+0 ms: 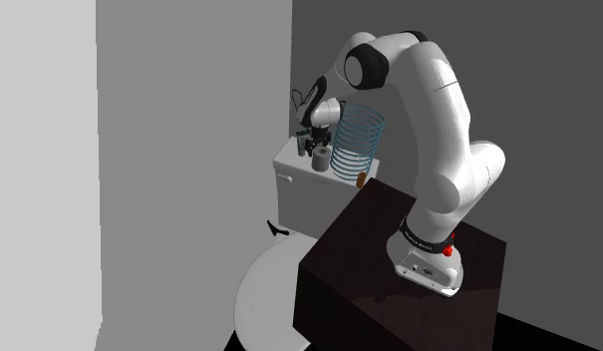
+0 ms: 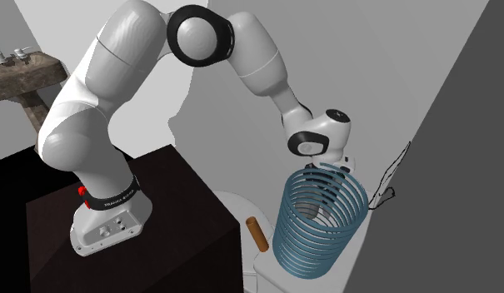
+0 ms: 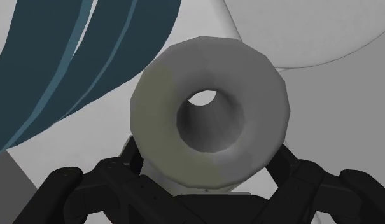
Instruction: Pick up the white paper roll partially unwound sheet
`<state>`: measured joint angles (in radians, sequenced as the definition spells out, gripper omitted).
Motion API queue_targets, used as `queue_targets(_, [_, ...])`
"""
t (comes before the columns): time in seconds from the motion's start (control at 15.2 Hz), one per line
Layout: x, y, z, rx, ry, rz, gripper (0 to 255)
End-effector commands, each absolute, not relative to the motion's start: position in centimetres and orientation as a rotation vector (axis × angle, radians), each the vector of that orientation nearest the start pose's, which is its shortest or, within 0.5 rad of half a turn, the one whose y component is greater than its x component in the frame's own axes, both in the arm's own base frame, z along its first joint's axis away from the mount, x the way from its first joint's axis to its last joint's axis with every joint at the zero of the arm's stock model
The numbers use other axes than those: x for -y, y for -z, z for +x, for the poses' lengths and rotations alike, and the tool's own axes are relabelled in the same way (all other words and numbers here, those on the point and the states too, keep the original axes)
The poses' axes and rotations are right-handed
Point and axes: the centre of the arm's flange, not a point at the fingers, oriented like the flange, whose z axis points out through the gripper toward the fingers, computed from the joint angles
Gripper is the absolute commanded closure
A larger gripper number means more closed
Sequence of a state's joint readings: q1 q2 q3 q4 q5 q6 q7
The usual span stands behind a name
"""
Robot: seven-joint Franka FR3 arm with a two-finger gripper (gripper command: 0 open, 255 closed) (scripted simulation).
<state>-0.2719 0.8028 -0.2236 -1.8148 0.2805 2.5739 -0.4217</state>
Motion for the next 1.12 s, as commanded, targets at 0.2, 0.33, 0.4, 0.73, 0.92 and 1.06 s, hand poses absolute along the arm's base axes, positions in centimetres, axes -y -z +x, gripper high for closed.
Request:
queue_targets(0.2, [30.2, -10.0, 55.8, -0.388, -0.024, -3.124, 255])
queue_targets(0.33, [30.1, -10.0, 55.9, -0.388, -0.024, -3.124, 255])
queue_targets(0.4, [30.2, -10.0, 55.8, -0.388, -0.024, -3.124, 255])
queue_targets(0.73, [30.2, -10.6, 55.9, -0.388, -0.024, -3.124, 255])
queue_targets(0.92, [30.2, -12.1, 55.9, -0.388, -0.024, -3.124, 255])
queue_targets(1.06, [30.2, -13.2, 55.9, -0.388, -0.024, -3.124, 255])
